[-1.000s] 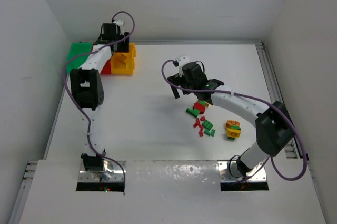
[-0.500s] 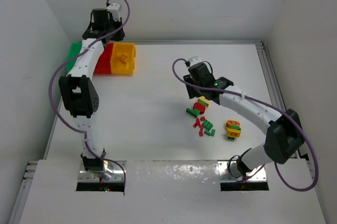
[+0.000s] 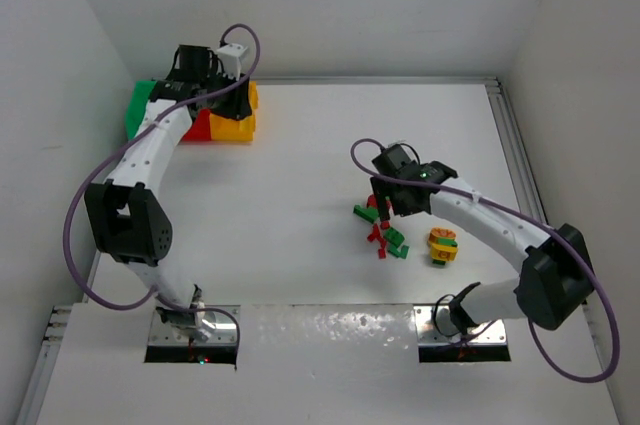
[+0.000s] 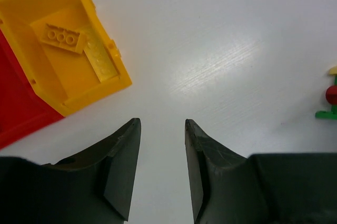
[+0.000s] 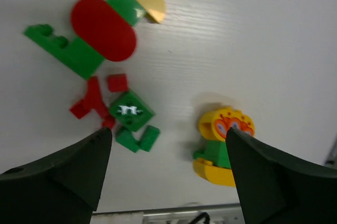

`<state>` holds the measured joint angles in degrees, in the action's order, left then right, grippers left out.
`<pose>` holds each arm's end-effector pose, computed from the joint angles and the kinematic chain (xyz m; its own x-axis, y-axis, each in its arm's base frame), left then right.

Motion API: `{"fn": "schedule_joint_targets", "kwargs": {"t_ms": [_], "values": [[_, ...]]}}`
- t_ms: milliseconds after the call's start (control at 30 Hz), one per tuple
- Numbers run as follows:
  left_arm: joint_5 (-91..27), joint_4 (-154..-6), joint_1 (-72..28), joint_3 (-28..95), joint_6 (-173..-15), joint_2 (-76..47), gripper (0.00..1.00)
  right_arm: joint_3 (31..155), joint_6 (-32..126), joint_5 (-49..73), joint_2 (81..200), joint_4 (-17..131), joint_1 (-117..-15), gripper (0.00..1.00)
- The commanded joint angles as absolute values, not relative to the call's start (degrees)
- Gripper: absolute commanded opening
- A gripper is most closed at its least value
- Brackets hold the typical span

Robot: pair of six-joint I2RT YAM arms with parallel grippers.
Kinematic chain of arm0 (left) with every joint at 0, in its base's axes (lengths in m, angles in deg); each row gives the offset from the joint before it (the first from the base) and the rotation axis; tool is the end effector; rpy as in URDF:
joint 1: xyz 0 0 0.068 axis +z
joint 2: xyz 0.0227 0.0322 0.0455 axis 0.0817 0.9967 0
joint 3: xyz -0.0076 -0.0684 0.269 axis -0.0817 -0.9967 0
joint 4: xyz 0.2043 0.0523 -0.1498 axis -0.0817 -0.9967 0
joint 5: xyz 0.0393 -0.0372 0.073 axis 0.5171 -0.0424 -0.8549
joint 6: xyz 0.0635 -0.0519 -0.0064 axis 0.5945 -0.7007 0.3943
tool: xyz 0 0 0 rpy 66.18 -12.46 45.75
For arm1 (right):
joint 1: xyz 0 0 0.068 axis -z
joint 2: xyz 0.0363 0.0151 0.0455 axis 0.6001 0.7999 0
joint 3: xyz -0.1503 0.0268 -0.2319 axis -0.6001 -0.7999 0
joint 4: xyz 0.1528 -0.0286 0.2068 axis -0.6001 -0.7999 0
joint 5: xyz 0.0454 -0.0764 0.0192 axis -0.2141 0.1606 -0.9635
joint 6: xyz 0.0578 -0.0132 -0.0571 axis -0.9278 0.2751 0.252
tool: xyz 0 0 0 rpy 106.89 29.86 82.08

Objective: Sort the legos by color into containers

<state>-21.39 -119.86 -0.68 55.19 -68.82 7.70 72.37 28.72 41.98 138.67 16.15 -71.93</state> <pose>0.4019 -0.0612 0.3330 -0.5608 0.2699 -0.7827 0.4752 0.8791 -0.0374 0.2385 0.1342 0.2053 -0.8465 -0.1167 -0.5195 -0.0507 0.9889 -0.1395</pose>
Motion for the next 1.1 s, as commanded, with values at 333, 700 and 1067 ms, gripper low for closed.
{"fn": "schedule_joint_targets", "kwargs": {"t_ms": [333,700,1067], "values": [[-18.56,-121.04,-2.61,54.09,-68.52,2.62,0.38,63.18,18.45,45.09,126.35,5.03,-55.25,0.99],[-18.99,-121.57,-3.31,53.83,-67.64,0.25,0.39,60.11,17.39,38.58,139.36,11.81,-52.70,0.99],[-18.73,-122.09,-3.31,54.18,-67.73,-0.63,0.39,55.44,18.27,35.76,139.18,18.40,-52.79,0.84]]}}
